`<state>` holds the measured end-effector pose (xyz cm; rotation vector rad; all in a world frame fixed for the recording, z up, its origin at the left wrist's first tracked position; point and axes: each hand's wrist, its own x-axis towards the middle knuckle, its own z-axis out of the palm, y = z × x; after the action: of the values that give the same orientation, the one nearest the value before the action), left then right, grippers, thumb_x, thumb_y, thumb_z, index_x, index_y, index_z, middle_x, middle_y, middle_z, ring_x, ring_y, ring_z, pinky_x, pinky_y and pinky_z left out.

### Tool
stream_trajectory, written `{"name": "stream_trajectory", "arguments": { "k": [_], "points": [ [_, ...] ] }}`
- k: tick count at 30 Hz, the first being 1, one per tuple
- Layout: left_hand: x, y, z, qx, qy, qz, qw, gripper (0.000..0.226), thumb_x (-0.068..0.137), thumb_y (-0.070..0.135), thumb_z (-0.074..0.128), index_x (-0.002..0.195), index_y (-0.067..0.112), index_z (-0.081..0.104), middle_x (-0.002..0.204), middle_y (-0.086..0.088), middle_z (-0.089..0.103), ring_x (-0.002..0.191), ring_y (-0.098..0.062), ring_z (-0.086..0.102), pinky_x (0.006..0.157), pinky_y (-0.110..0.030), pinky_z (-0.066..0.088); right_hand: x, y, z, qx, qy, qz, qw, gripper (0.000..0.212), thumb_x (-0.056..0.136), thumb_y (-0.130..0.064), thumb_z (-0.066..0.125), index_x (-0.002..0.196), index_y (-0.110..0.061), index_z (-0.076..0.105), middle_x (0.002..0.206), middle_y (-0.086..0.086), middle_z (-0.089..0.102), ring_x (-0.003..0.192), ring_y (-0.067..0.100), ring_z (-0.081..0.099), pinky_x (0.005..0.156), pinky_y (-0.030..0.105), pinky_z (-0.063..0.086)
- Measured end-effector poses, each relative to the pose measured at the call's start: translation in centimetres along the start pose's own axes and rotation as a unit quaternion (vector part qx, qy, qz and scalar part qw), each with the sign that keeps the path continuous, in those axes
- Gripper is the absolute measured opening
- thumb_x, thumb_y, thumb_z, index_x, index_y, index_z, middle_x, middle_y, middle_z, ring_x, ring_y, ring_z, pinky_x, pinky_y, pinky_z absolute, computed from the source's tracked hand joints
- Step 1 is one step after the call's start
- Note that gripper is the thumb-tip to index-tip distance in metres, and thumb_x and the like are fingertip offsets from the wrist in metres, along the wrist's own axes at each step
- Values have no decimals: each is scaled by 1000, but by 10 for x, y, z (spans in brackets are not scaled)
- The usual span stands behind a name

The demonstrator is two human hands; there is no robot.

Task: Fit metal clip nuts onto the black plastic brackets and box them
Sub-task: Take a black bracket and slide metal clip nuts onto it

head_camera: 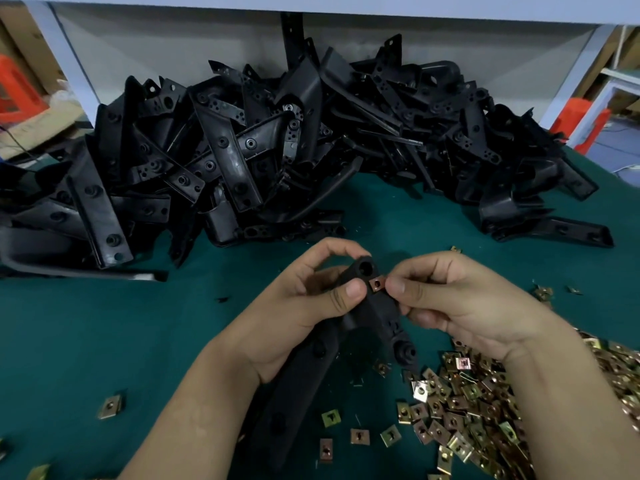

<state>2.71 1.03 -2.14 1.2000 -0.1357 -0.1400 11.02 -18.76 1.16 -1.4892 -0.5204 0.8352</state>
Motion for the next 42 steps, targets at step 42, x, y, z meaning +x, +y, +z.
{"name": "stream_trajectory", "arguments": {
  "k": [42],
  "points": [
    [6, 3, -6, -151, 130, 27, 980, 26, 88, 23, 65, 112, 24, 74, 111, -1, 74, 112, -21, 71, 72, -28, 59, 11, 6, 4, 137, 70, -34, 987, 17, 71, -17, 77, 87, -22, 77, 101, 14, 76, 89, 20, 73, 75, 25, 59]
  ]
}}
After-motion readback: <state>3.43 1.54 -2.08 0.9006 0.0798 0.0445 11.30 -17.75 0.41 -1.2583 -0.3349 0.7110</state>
